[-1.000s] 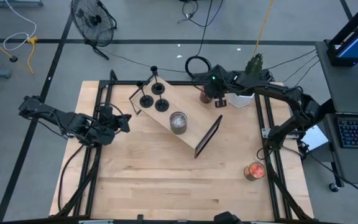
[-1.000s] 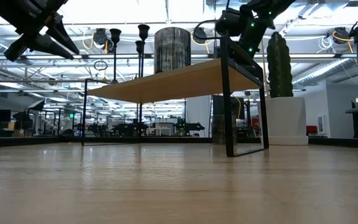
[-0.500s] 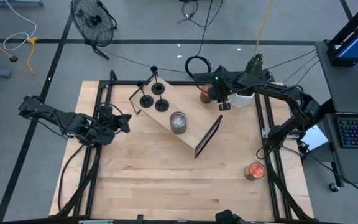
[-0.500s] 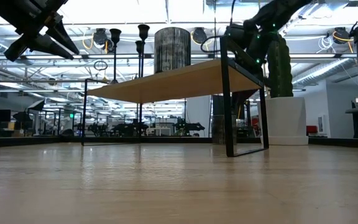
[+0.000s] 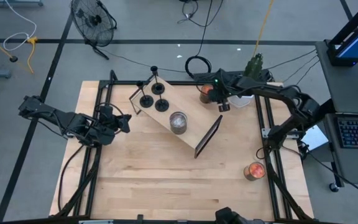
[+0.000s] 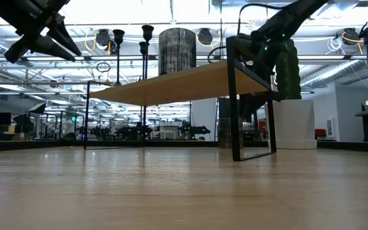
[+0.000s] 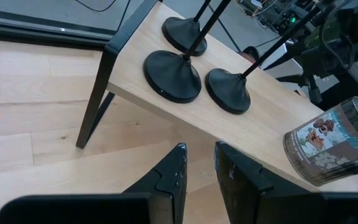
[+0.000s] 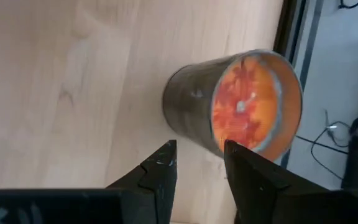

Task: Pick & Place candle stick holders
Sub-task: Put the top orange scented candle on the shelf

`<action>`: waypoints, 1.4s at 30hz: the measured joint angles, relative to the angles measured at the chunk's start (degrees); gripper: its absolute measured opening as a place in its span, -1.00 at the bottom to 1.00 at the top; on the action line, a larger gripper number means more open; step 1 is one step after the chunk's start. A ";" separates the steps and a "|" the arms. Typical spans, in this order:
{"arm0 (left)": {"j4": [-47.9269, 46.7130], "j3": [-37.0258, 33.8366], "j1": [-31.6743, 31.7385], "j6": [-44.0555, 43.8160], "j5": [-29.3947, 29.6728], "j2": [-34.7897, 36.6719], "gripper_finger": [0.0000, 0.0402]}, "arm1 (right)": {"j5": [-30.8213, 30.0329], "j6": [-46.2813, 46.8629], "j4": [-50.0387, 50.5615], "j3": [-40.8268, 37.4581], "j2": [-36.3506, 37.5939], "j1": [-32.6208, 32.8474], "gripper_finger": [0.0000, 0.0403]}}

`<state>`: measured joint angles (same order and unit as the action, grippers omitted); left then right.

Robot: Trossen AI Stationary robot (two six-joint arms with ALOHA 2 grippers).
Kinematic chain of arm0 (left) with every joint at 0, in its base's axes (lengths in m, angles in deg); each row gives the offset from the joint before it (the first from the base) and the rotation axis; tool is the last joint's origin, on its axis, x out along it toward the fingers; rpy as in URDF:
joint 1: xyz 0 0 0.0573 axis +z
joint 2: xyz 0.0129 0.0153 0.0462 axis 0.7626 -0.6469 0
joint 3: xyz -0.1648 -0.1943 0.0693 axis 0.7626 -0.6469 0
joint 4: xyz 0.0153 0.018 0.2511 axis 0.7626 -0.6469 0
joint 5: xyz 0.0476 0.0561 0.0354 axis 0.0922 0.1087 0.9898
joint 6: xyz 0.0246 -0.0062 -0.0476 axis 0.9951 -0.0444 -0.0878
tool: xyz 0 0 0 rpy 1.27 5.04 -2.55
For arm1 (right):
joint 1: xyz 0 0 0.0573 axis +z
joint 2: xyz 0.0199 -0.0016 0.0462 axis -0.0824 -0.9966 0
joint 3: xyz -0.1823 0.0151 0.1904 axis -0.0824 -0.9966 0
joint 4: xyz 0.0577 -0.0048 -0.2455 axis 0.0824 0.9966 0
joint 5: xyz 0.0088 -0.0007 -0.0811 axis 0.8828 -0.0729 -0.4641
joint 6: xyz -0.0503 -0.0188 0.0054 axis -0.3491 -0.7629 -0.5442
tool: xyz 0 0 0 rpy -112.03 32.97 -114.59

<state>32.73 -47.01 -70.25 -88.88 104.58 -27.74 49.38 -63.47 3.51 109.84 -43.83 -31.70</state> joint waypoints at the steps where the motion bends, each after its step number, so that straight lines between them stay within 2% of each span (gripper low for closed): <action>1: -0.01 0.00 0.00 0.00 0.00 -0.01 -0.56 | 0.12 0.00 -0.48 -0.13 -0.36 0.00 -0.38; 4: -0.04 0.01 0.00 0.00 0.00 -0.04 -0.56 | 1.10 0.11 -2.55 -0.11 -2.10 0.06 -0.38; 8: -0.04 0.00 0.00 0.00 0.00 -0.04 -0.56 | -3.09 -0.83 -4.23 -0.11 -3.82 0.13 -0.38; 13: -0.06 -0.01 0.00 -0.02 -0.02 -0.04 -0.56 | -1.92 -0.05 -3.87 -0.11 -5.02 0.01 -0.42; 16: -0.06 -0.01 0.00 -0.02 -0.02 -0.04 -0.56 | -1.86 0.27 -3.93 -0.09 -5.61 0.08 -0.56; 21: -0.06 -0.01 0.00 -0.15 -0.01 -0.04 -0.56 | -2.01 2.91 -4.85 -0.06 -5.47 0.13 -0.91; 23: -0.06 -0.01 0.00 -0.16 0.00 -0.04 -0.56 | -4.48 3.22 -5.92 -0.06 -5.63 0.17 -0.97; 29: -0.06 -0.01 0.00 -0.12 -0.05 -0.04 -0.56 | -11.07 2.99 -6.92 -0.06 -5.08 0.21 -0.99; 42: -0.10 -0.01 0.01 -0.02 -0.02 -0.04 -0.56 | -10.98 3.20 -4.67 -0.06 3.08 0.99 -1.00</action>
<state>32.63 -47.02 -70.24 -88.90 104.56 -27.78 38.40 -60.27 -1.16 109.78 -40.74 -30.71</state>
